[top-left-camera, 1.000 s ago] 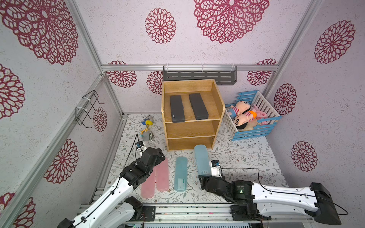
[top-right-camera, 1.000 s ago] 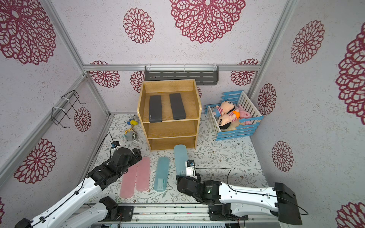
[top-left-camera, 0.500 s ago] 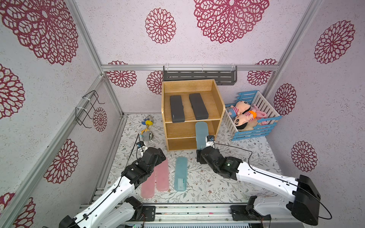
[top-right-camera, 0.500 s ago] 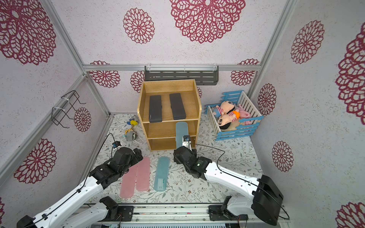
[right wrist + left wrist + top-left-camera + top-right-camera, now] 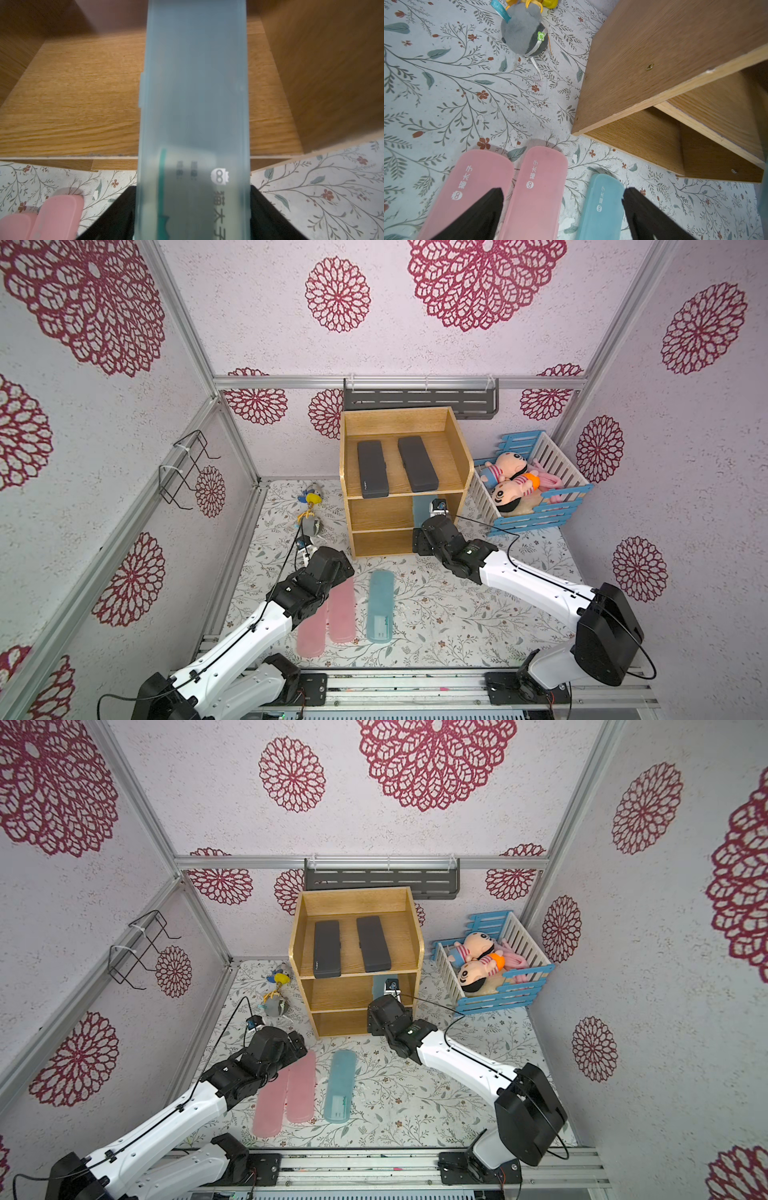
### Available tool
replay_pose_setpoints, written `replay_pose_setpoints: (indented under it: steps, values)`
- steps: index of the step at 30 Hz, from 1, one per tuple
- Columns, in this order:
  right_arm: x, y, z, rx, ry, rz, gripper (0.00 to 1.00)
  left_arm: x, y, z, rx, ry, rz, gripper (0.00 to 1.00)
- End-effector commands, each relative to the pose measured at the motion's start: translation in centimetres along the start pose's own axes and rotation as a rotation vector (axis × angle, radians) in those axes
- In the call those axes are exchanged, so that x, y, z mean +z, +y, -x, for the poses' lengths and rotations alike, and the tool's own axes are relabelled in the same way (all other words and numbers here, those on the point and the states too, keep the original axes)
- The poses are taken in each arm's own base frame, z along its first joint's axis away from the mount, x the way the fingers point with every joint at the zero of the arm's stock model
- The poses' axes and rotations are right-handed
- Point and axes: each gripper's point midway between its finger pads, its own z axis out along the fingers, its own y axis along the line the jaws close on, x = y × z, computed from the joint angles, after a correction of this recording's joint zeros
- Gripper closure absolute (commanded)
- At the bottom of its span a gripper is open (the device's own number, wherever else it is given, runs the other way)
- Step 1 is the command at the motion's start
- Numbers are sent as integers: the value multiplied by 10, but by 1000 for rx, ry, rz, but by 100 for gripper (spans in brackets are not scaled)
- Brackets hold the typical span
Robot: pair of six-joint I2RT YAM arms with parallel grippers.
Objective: Place the pencil cases on the shelf according to color
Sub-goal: Place the pencil case on the shelf.
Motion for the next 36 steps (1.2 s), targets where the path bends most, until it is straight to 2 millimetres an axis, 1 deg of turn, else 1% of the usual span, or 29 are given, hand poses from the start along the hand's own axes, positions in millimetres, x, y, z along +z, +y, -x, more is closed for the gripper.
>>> replay_pose_setpoints:
  steps: [1,4,8,19,25,27,33,36]
  values:
    - [-4,10,26,9,-53,49,27,-2,-13,8,7,-13,-34,3]
    - [-3,10,30,7,-51,48,22,0,-14,8,14,-10,-26,3]
    - [-5,11,32,4,-48,51,19,2,-16,8,20,-7,-23,3]
    - [-26,10,42,16,-67,80,9,4,-18,9,28,-5,-20,3]
    - [-43,7,47,30,-91,104,9,1,-15,9,29,-6,-16,3]
    - [-47,5,46,32,-90,113,9,1,-14,9,28,-7,-14,3]
    - [-59,-4,33,28,-72,114,11,-2,-10,8,33,-8,-2,3]
    - [-66,-7,28,35,-69,128,16,-2,-8,9,36,-11,4,3]
